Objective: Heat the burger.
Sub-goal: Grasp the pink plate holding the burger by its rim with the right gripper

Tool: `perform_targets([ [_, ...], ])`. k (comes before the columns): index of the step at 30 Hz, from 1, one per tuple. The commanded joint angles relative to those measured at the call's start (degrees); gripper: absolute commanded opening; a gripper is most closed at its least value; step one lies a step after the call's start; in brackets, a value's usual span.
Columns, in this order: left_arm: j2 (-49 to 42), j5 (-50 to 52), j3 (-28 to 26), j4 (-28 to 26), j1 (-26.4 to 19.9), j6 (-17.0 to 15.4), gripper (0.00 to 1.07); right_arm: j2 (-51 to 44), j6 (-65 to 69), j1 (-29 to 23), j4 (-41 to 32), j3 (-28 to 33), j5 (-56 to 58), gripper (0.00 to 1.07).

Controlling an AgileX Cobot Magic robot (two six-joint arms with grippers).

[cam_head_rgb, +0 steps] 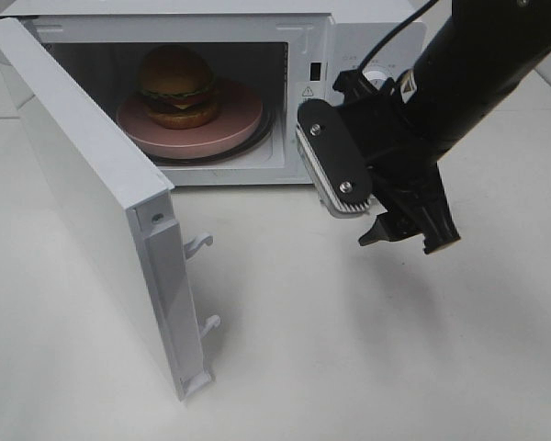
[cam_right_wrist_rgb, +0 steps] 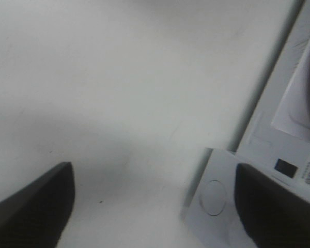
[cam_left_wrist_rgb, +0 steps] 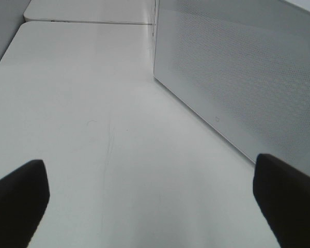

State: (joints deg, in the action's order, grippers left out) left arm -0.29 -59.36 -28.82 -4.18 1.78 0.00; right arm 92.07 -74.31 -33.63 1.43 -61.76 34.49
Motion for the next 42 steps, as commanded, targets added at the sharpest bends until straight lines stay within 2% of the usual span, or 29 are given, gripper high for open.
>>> perform_targets([
  [1,-1.1,0.1,0.1,0.2,-0.1,0.0,1.0,1.0,4.1,-1.0,1.4,-1.9,-0.5,1.0],
  [4,-1.1,0.1,0.1,0.2,-0.1,0.0,1.0,2.6,4.5,-2.1,3.0,-4.1,-0.8,1.03],
  [12,-1.1,0.1,0.1,0.2,-0.1,0.0,1.0,8.7,4.5,-2.8,4.4,-11.2,-1.5,1.0],
  [33,-1.1,0.1,0.1,0.2,-0.1,0.0,1.0,21.5,8.3,-3.4,4.9,-23.9,-4.9,0.95],
  [42,-1.1,0.1,0.1,0.2,-0.1,0.0,1.0,29.1,13.5,-3.4,8.2,-31.8,-6.2,0.93],
])
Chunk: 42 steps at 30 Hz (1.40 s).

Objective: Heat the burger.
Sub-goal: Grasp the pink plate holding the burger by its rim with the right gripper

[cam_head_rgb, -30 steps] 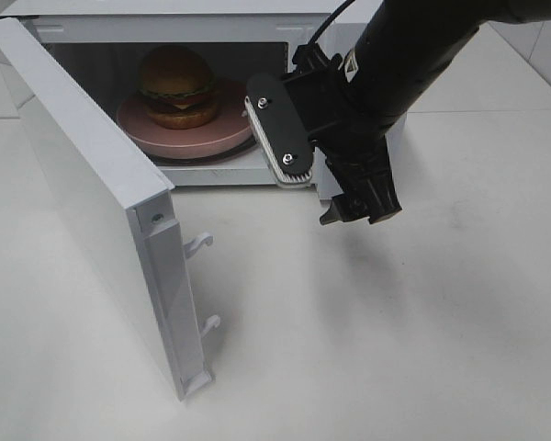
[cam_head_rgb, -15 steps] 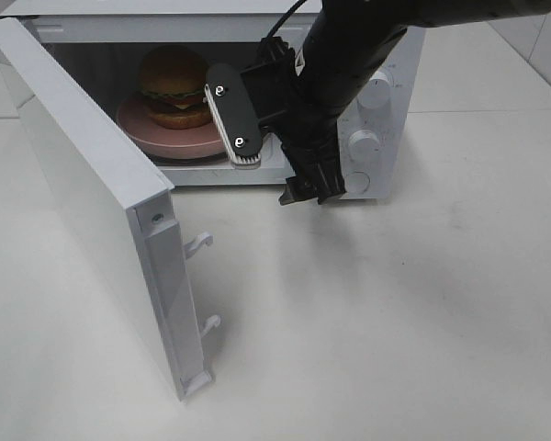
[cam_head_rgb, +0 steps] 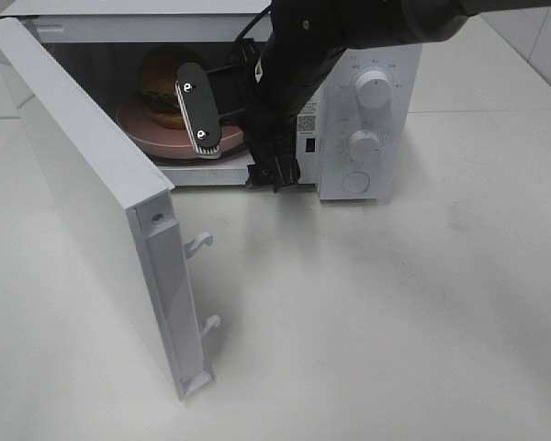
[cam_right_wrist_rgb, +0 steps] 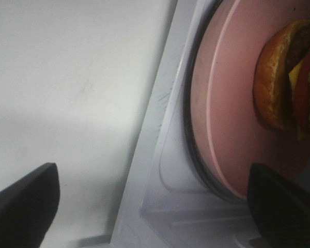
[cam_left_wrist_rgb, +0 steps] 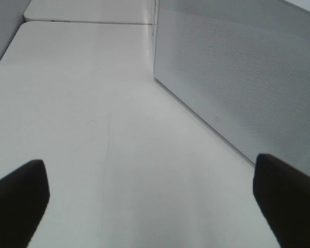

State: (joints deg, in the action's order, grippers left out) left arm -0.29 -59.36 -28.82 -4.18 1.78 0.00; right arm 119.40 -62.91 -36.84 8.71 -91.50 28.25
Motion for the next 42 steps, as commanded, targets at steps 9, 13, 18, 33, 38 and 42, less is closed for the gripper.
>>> perform_targets([
  [9,-1.1,0.1,0.1,0.2,-0.1,0.0,1.0,8.3,2.3,0.0,1.5,-8.1,0.3,0.91],
  [13,-1.1,0.1,0.1,0.2,-0.1,0.0,1.0,10.1,2.5,0.0,1.5,-9.9,0.6,0.91],
  [18,-1.1,0.1,0.1,0.2,-0.1,0.0,1.0,12.9,3.6,0.6,1.5,-12.9,1.1,0.89],
  [33,-1.1,0.0,0.1,1.7,-0.1,0.0,1.0,18.9,3.4,1.3,5.6,-21.1,1.0,0.85],
  [38,-1.1,0.0,0.1,3.3,-0.1,0.0,1.0,19.4,3.4,1.3,5.9,-21.3,1.1,0.78],
  [42,-1.1,0.0,0.1,3.9,-0.1,0.0,1.0,19.4,3.4,1.3,5.9,-21.3,1.4,0.64],
])
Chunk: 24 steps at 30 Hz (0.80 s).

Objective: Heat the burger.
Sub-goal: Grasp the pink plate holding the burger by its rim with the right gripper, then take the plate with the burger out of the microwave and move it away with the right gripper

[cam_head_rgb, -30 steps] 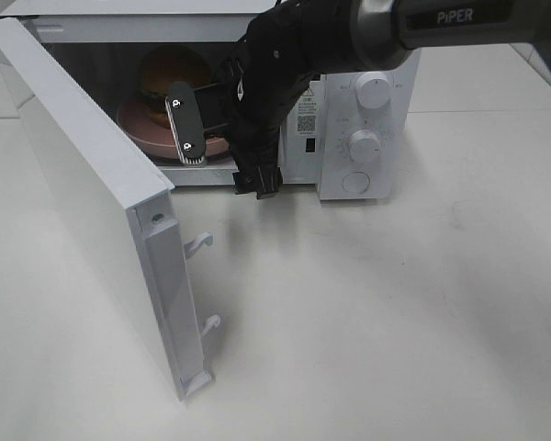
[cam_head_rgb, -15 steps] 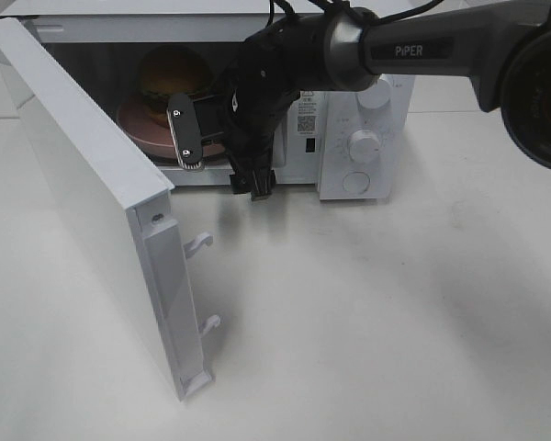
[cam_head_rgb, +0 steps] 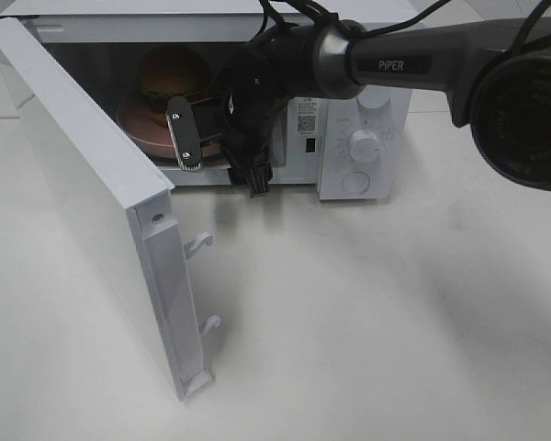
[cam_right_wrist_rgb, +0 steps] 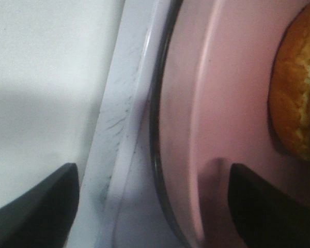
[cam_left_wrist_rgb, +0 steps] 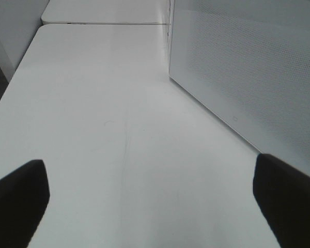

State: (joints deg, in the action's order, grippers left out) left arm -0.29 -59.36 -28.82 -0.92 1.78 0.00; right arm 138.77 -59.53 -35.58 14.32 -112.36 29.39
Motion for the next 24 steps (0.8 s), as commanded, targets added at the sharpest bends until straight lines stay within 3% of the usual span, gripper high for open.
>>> perform_targets([
  [1,-1.1,0.0,0.1,0.6,-0.1,0.0,1.0,0.0,0.0,0.1,0.3,-0.5,0.2,0.53],
  [2,-1.1,0.0,0.1,0.6,-0.1,0.0,1.0,0.0,0.0,0.1,0.3,-0.5,0.2,0.53],
  [3,-1.1,0.0,0.1,0.6,-0.1,0.0,1.0,0.0,0.0,-0.1,0.3,-0.5,0.3,0.4],
  [4,-1.1,0.0,0.1,0.6,-0.1,0.0,1.0,0.0,0.0,-0.1,0.3,-0.5,0.3,0.4],
  [5,-1.1,0.0,0.1,0.6,-0.1,0.0,1.0,0.0,0.0,-0.1,0.3,-0.5,0.6,0.24],
  [6,-1.1,0.0,0.1,0.6,-0.1,0.0,1.0,0.0,0.0,-0.1,0.3,-0.5,0.6,0.16],
  [7,-1.1,0.0,0.1,0.6,-0.1,0.0,1.0,0.0,0.0,-0.1,0.3,-0.5,0.6,0.16],
  [8,-1.1,0.0,0.1,0.6,-0.1,0.0,1.0,0.0,-0.1,-0.1,0.3,-0.5,0.9,0.04],
  [9,-1.1,0.0,0.1,0.6,-0.1,0.0,1.0,0.0,-0.1,-0.1,0.3,-0.5,1.1,0.0],
  [20,-1.1,0.0,0.1,0.6,-0.1,0.0,1.0,-1.9,-2.3,-0.7,-1.7,-0.4,4.7,0.0],
  [24,-1.1,0.0,0.1,0.6,-0.1,0.0,1.0,-3.4,-8.8,-0.8,-7.6,-0.3,8.3,0.0],
])
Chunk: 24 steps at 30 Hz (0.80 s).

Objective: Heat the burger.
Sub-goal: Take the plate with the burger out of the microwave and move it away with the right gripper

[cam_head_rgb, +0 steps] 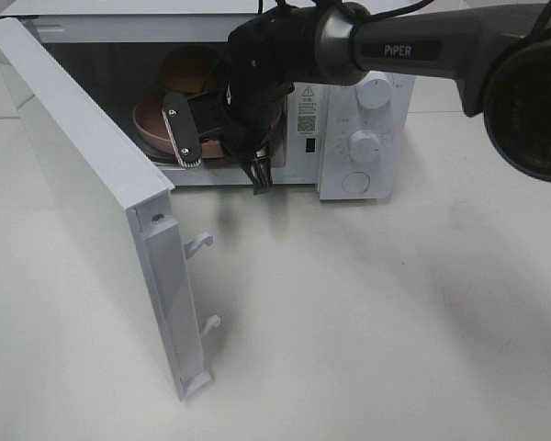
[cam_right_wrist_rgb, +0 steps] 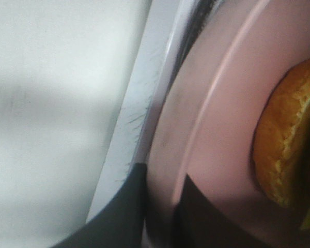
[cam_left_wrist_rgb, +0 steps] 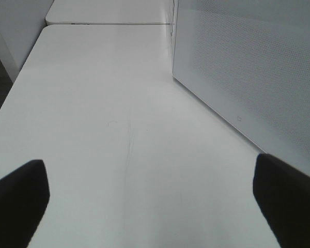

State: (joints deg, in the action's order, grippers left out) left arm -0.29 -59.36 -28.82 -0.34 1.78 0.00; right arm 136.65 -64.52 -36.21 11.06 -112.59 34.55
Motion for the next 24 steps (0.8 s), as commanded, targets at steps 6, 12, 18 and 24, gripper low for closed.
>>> perform_targets([
  [6,-1.1,0.0,0.1,0.1,-0.1,0.0,1.0,-4.9,-13.3,-0.2,-8.6,4.1,3.8,0.0],
  [12,-1.1,0.0,0.1,0.1,-0.1,0.0,1.0,-9.2,-16.8,-0.2,-8.9,10.3,0.4,0.0],
  [18,-1.1,0.0,0.1,0.1,-0.1,0.0,1.0,-14.8,-22.2,-0.2,-11.1,17.9,-4.9,0.0],
  [24,-1.1,0.0,0.1,0.1,-0.1,0.0,1.0,-20.1,-25.6,-0.2,-13.2,25.0,-7.4,0.0],
])
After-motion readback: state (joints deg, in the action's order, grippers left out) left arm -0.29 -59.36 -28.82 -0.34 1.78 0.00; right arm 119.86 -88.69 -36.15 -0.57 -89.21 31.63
